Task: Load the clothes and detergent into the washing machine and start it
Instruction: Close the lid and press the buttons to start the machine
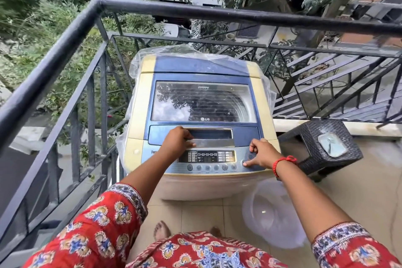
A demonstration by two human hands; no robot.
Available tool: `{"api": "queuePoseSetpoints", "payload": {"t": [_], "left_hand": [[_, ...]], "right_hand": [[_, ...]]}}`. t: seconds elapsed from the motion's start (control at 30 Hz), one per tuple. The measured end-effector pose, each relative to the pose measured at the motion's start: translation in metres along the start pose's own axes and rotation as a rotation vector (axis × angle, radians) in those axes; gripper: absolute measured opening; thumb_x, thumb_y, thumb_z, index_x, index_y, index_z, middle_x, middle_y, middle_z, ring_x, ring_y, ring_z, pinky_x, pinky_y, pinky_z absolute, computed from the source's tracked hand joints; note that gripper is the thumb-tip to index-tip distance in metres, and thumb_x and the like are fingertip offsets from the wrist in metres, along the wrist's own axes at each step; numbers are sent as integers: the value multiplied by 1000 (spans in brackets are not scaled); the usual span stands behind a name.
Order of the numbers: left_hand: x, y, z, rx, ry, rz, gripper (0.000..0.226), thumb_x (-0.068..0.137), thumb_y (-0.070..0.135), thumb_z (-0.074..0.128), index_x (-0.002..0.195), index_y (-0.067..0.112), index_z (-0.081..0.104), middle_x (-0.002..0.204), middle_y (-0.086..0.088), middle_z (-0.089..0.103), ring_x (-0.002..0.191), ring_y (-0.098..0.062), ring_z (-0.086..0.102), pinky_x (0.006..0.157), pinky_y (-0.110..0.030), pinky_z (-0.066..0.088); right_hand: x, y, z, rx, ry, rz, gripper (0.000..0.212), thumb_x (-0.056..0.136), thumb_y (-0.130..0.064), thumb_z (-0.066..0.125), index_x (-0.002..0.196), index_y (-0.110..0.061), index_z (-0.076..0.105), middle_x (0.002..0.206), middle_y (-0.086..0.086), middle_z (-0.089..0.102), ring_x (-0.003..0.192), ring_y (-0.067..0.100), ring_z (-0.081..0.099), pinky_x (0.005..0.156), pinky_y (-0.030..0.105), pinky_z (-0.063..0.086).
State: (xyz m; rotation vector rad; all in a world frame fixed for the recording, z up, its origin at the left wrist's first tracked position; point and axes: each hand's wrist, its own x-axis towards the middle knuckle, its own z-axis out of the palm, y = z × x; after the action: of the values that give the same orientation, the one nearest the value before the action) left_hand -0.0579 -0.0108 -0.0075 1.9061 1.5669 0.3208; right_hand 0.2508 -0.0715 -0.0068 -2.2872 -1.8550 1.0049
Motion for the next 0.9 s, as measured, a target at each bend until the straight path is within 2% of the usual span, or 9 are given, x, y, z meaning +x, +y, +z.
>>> {"api": "queuePoseSetpoints", "payload": {"t": [0.07,0.13,0.2,0.3,0.37,0.5,0.63,0.7,0.9], "left_hand": [[-2,-4,0,16,12,60,33,77,28,79,98,4,72,98,-11,61,87,-27,61,77,-31,47],[-4,-7,-1,39,5,137,30,80,29,76,99,6,72,100,-10,63,90,-26,62,79,-31,48],[-4,-9,1,-22,17,194,26,83,28,73,100,8,74,106,-9,69,98,-23,64,87,-29,49],[-7,-2,6,-339,61,107,29,88,37,66,95,11,77,97,-3,76,93,-13,70,88,-29,54],[-7,4,10,-622,-83,-16,44,95,42,53,93,4,76,92,-7,76,92,-20,72,87,-36,56],[-2,12,13,-964,-276,-145,62,103,35,32,96,-18,64,84,-9,76,85,-20,72,77,-27,58],[4,11,12,-923,-322,-158,68,104,39,26,80,-13,63,68,-5,74,73,-14,71,69,-24,57],[6,10,9,-915,-344,-136,67,103,39,27,65,2,67,68,-6,74,74,-14,71,70,-25,58],[7,9,9,-921,-331,-70,57,104,30,32,66,6,68,70,-3,74,74,-14,71,70,-23,58]], "right_hand": [[2,-5,-2,-43,-19,-31,39,63,-35,87,77,-19,54,79,-5,51,67,14,51,66,27,42],[0,-17,1,64,118,-64,31,79,-43,74,72,-17,58,69,-4,60,64,16,57,65,31,47],[0,-28,7,262,253,-109,38,92,-46,57,71,-16,63,67,-1,66,65,18,62,67,35,52],[4,-46,19,741,64,-153,45,102,-36,43,80,-10,73,86,14,74,81,25,71,83,41,57],[11,-53,25,942,-113,-166,49,104,-29,36,87,-1,72,96,26,71,88,31,70,88,40,56],[29,-69,32,940,-231,-273,54,106,-23,28,100,14,68,102,31,69,95,34,69,91,37,54],[38,-85,40,904,-257,-401,53,105,-22,29,90,5,73,92,24,72,86,30,71,87,36,55],[40,-86,43,956,-270,-388,54,105,-23,30,90,8,72,89,24,72,85,31,71,85,37,56],[46,-81,36,928,-364,-388,55,106,-24,27,97,10,69,95,22,72,89,25,71,81,28,56]]}}
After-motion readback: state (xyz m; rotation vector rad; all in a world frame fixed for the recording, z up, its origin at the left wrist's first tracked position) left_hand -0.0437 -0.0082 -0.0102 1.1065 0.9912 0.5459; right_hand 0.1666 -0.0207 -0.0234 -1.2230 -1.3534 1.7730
